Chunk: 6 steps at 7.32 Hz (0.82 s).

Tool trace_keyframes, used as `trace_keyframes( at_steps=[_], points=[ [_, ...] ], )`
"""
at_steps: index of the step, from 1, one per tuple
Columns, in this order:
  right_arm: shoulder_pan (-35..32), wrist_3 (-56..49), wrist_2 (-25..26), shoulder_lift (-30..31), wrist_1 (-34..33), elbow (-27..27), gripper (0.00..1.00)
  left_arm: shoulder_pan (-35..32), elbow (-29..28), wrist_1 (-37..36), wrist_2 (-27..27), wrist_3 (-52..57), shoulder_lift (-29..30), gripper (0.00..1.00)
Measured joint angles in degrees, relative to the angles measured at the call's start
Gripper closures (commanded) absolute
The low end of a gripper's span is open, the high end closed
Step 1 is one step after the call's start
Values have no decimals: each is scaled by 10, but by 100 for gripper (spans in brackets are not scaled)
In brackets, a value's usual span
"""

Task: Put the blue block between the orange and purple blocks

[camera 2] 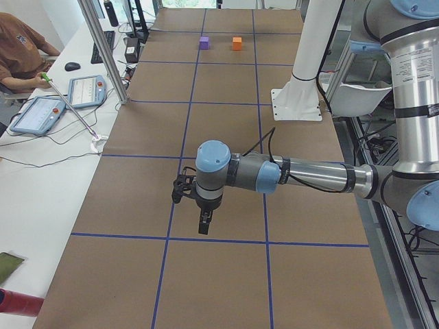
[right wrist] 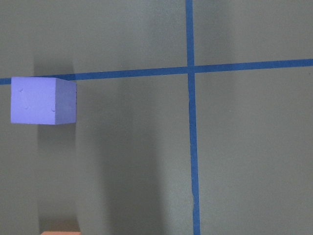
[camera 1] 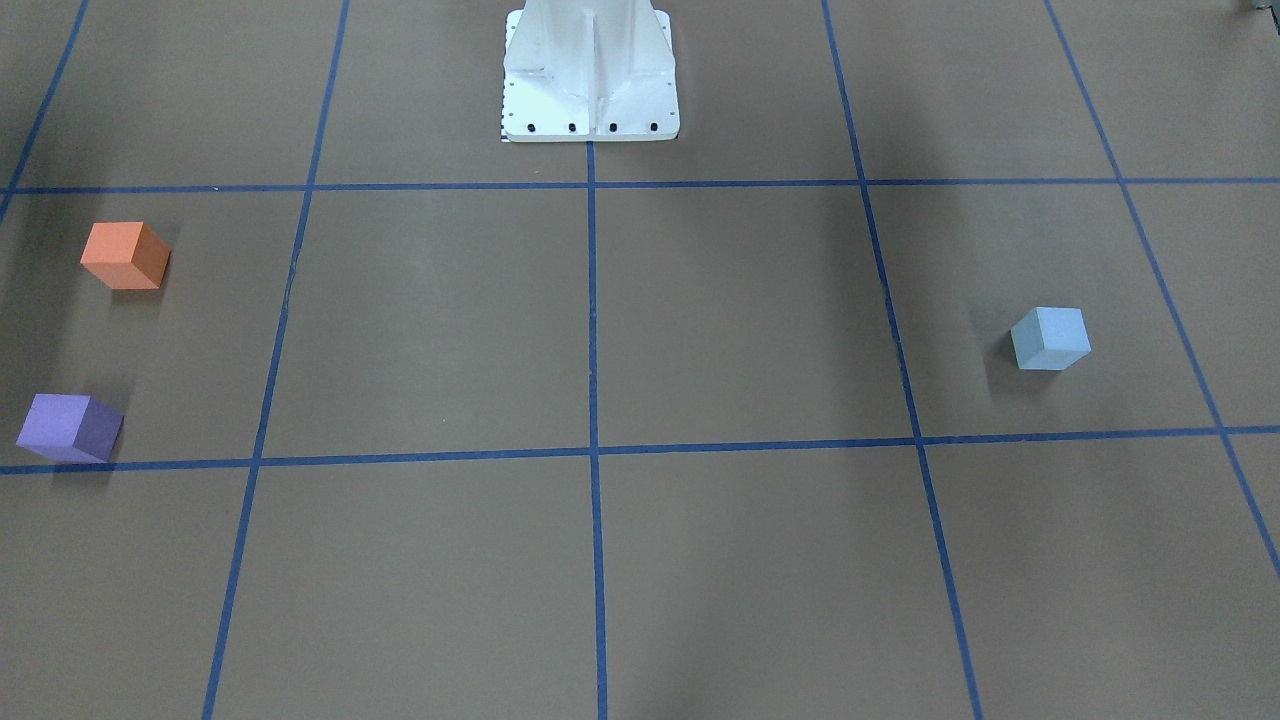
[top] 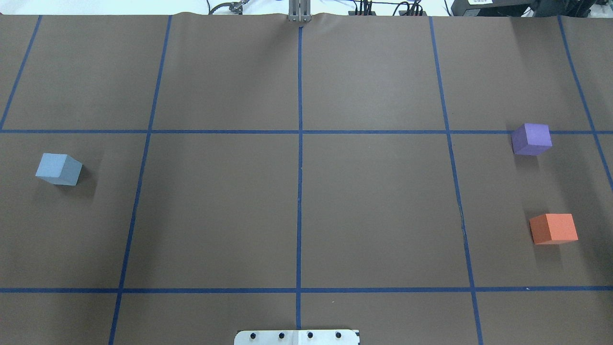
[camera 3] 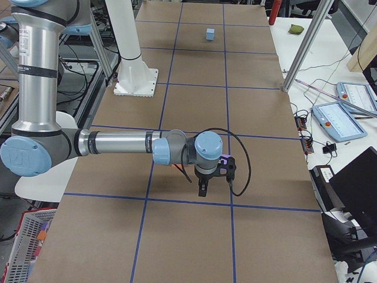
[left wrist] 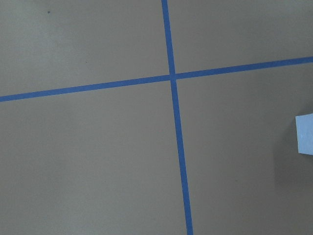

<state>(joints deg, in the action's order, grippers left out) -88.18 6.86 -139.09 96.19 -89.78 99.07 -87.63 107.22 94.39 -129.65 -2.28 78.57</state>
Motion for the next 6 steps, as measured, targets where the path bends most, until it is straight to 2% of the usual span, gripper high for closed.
trace_keyframes(
  at_steps=[4, 6],
  points=[
    [-4, 1, -1, -6, 0, 4, 0, 2, 7, 0, -5, -3, 13, 0],
    [-4, 2, -4, -9, 0, 7, 0, 5, 11, 1, -28, -10, 34, 0]
  ],
)
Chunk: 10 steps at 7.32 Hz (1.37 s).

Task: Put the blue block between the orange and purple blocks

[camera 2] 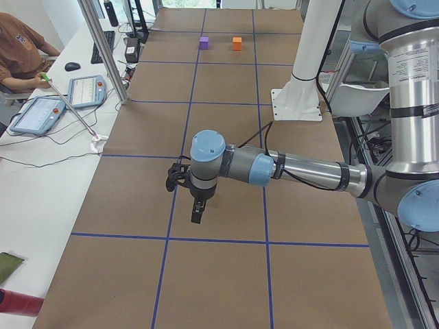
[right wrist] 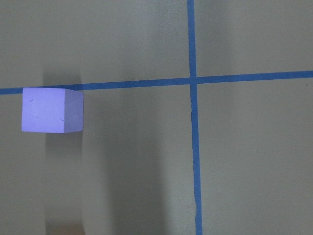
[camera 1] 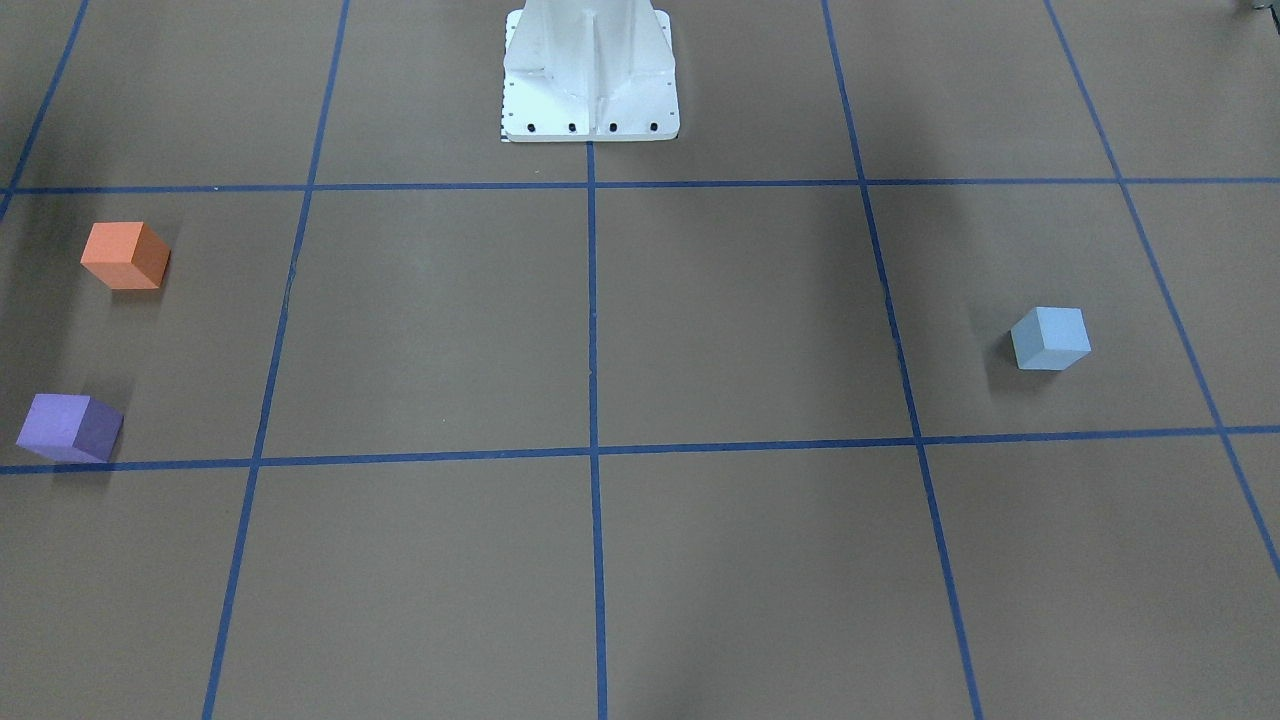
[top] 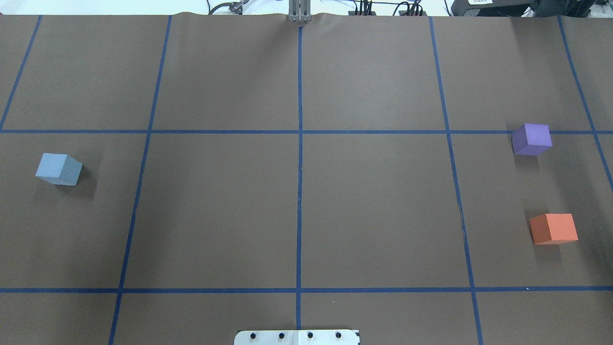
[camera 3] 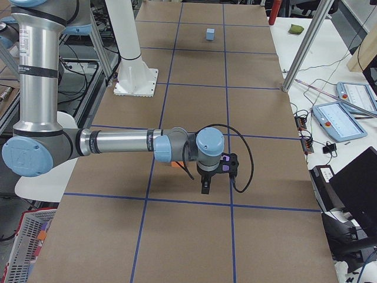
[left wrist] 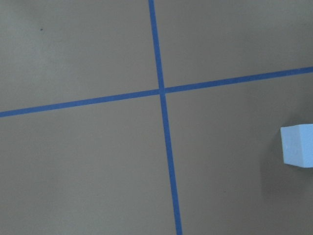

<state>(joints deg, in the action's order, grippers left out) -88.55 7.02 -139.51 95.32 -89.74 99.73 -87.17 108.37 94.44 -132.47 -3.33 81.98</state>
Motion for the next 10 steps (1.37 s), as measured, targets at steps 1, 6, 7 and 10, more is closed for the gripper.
trace_keyframes(
  at_steps=[1, 6, 7, 10],
  points=[
    [0, 1, -5, -1, 0, 2, 0, 2, 1, 0, -13, -2, 12, 0],
    [1, 3, -9, -5, -2, 17, 0, 151, 2, 117, 4, -300, 26, 0],
    [2, 3, -9, -8, -2, 20, 0, 183, 0, 140, 34, -341, 24, 0],
    [8, 5, -12, -14, -3, 24, 0, 291, -31, 225, 136, -446, 27, 0]
  ],
)
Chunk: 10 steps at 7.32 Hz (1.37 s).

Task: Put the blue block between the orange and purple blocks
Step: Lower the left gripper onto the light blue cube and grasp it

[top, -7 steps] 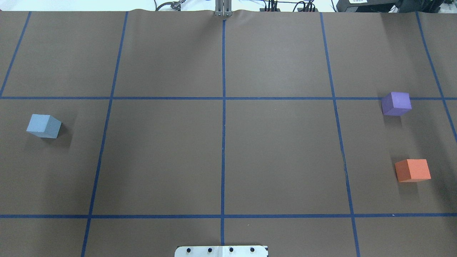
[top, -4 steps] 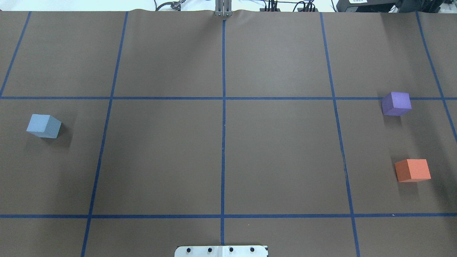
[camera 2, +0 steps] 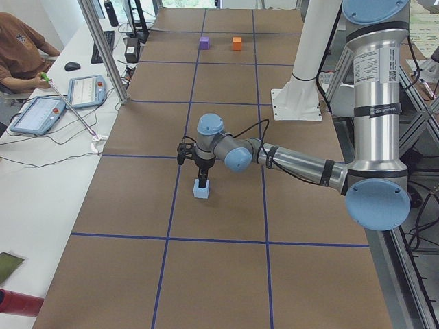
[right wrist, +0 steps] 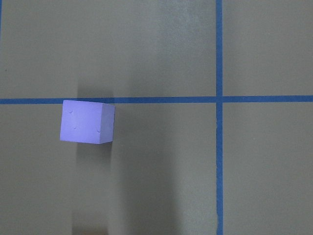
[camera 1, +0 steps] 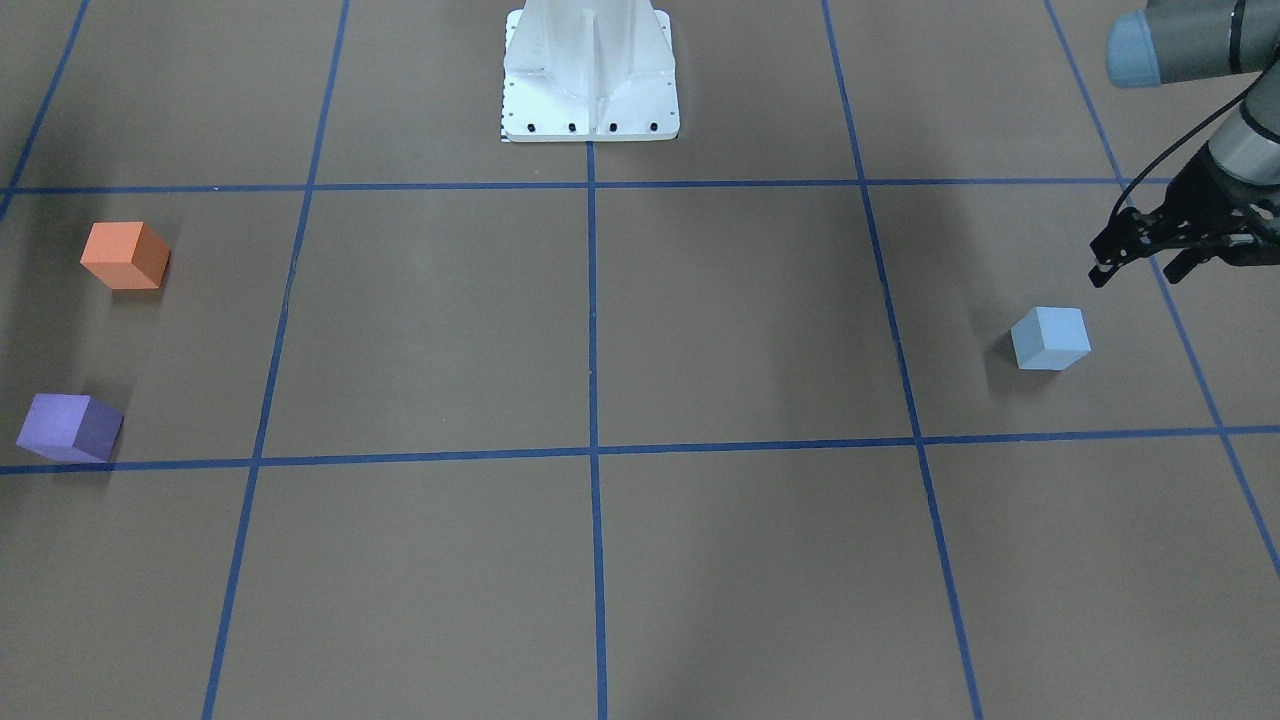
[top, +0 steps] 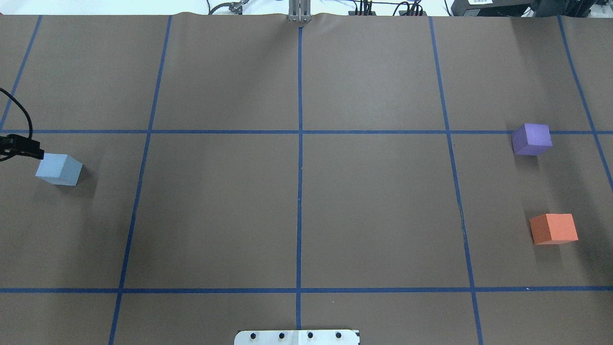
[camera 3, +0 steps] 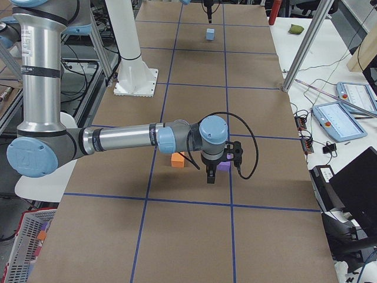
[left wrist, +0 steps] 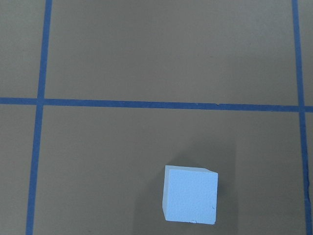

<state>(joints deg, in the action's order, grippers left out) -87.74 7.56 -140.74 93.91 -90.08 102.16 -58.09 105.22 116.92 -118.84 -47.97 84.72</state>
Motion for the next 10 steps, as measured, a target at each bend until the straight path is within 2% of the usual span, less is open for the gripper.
trace_keyframes(
  at_steps=[2, 6, 7, 8, 9, 10],
  points=[
    [6, 2, 3, -2, 0, -2, 0, 49, -37, 50, 44, -41, 9, 0],
    [31, 4, 13, -11, 0, -5, 0, 61, -94, 60, 56, 7, 27, 0],
    [34, 4, 16, -12, 0, -5, 0, 61, -110, 63, 55, 12, 37, 7],
    [35, 4, 18, -12, 0, -6, 0, 63, -123, 64, 55, 13, 46, 62],
    [36, 4, 20, -13, 0, -6, 0, 66, -130, 64, 54, 15, 51, 100],
    [36, 4, 21, -13, 0, -7, 0, 68, -133, 63, 53, 16, 51, 100]
  ],
)
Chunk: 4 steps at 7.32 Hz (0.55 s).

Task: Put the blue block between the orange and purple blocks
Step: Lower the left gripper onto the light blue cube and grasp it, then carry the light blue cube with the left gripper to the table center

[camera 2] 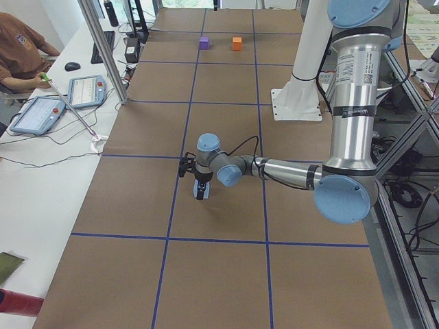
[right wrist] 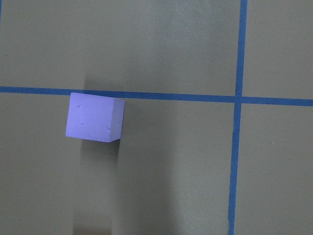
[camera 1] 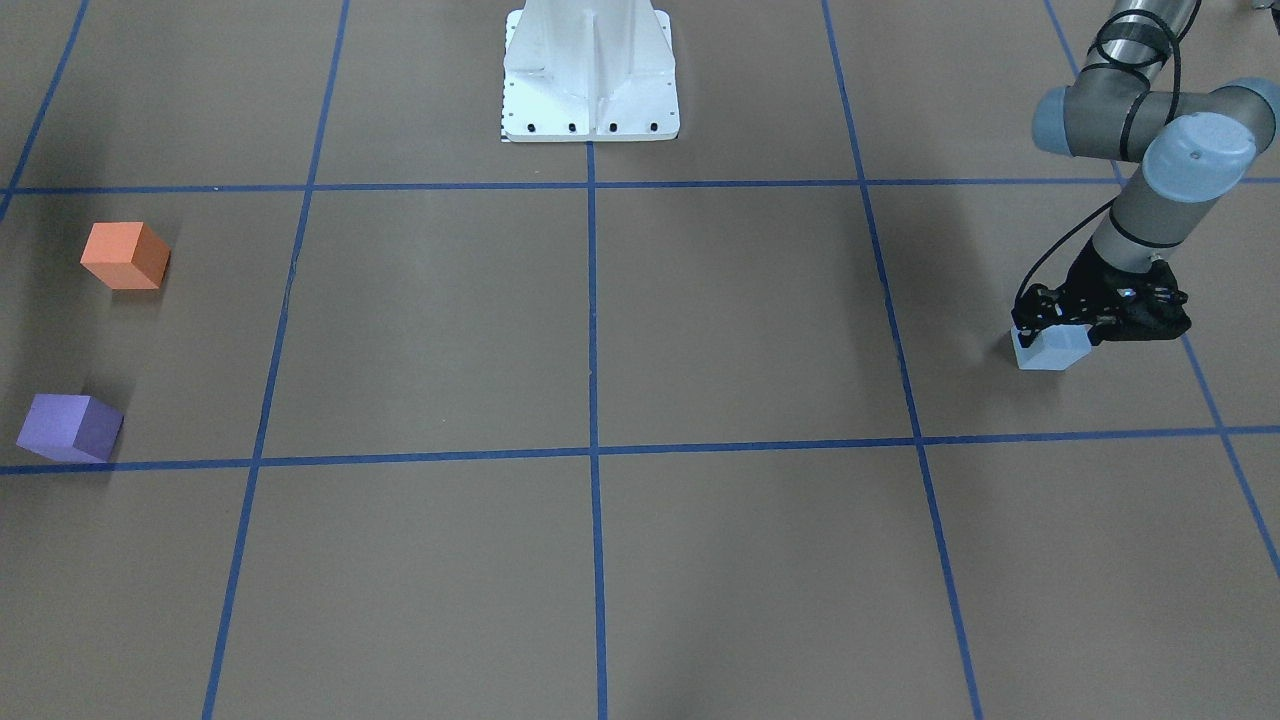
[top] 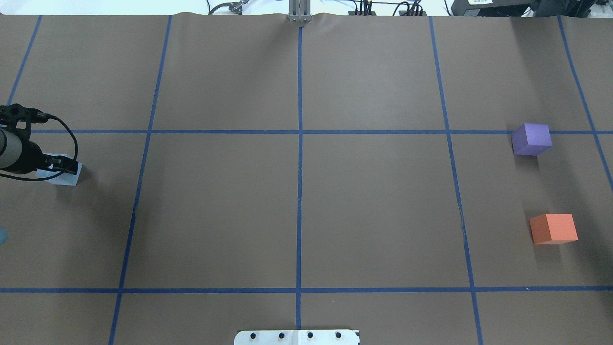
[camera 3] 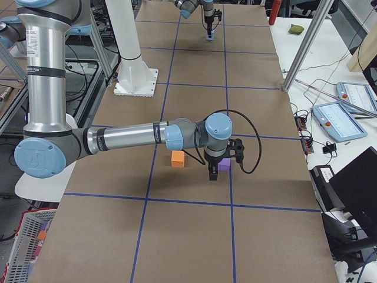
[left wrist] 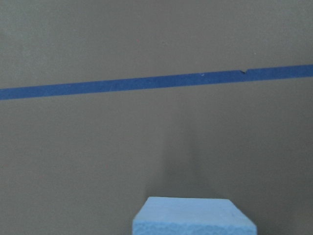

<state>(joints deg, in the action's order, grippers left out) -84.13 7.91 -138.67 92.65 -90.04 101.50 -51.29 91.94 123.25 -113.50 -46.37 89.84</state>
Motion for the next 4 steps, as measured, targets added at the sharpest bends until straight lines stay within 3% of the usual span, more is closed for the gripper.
trace_keyframes(
  at_steps=[4],
  points=[
    [0, 20, -9, 0, 2, -3, 0, -29, 51, -48, -61, 2, -6, 100]
  ],
)
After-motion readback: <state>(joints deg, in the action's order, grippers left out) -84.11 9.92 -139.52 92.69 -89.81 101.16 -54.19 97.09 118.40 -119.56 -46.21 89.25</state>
